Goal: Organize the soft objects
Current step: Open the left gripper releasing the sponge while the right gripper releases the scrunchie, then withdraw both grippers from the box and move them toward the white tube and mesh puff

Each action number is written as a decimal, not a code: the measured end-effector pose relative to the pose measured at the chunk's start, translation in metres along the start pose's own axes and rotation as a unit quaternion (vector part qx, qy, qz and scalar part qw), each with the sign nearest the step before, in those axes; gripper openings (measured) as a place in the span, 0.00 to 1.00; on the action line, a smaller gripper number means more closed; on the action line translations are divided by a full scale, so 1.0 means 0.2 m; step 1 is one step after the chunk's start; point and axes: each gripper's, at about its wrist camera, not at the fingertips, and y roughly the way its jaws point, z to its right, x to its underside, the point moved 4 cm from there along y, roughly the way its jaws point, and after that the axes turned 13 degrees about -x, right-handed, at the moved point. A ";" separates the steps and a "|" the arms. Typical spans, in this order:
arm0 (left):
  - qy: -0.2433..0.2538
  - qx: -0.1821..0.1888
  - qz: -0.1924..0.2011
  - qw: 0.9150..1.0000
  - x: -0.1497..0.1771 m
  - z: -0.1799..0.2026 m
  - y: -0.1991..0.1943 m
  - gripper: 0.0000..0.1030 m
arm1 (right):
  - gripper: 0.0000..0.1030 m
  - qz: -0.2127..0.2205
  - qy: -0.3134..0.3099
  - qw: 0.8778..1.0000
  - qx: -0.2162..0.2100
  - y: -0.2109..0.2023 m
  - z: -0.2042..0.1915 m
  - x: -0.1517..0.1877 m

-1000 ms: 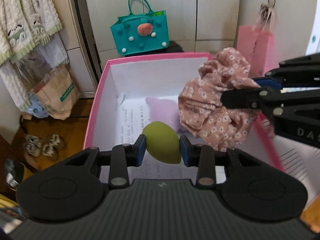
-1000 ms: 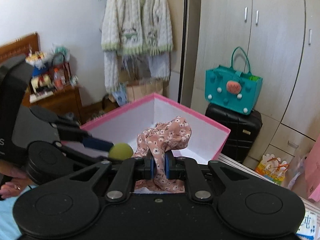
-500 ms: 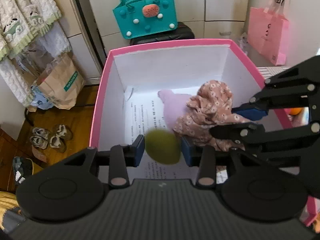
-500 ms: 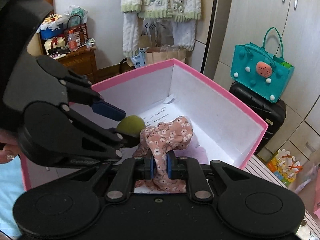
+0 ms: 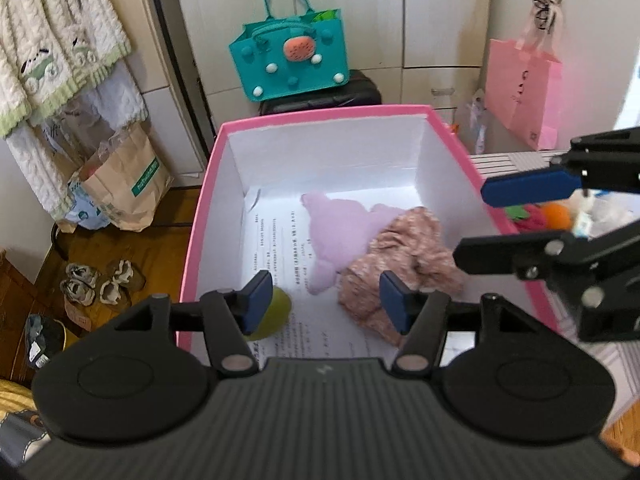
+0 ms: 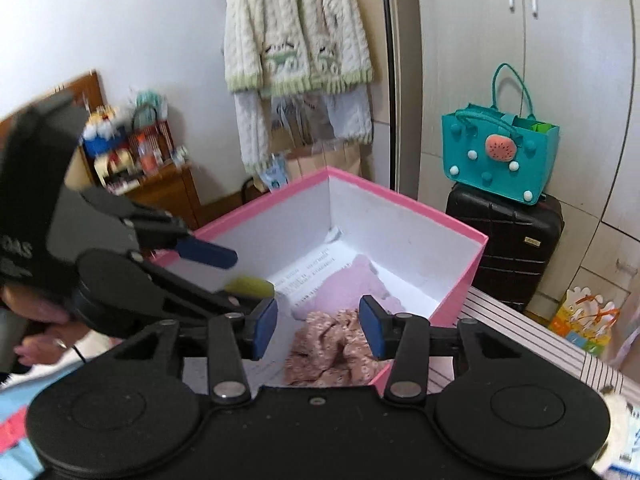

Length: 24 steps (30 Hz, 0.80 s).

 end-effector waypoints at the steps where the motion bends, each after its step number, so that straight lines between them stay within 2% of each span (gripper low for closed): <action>1: 0.000 0.004 0.002 1.000 0.00 0.00 -0.03 0.57 | 0.50 0.004 0.001 1.000 -0.001 -0.03 -0.01 0.00; 5: -0.004 0.023 0.006 1.000 0.01 0.01 -0.17 0.57 | 0.50 0.019 0.006 1.000 0.002 -0.14 -0.07 0.01; 17: 0.035 0.028 0.047 0.998 0.09 0.09 -0.60 0.57 | 0.51 0.050 -0.020 0.998 0.021 -0.48 -0.30 0.07; 24: 0.080 0.018 0.087 0.993 0.16 0.15 -0.80 0.66 | 0.54 0.060 -0.056 0.996 0.038 -0.66 -0.45 0.13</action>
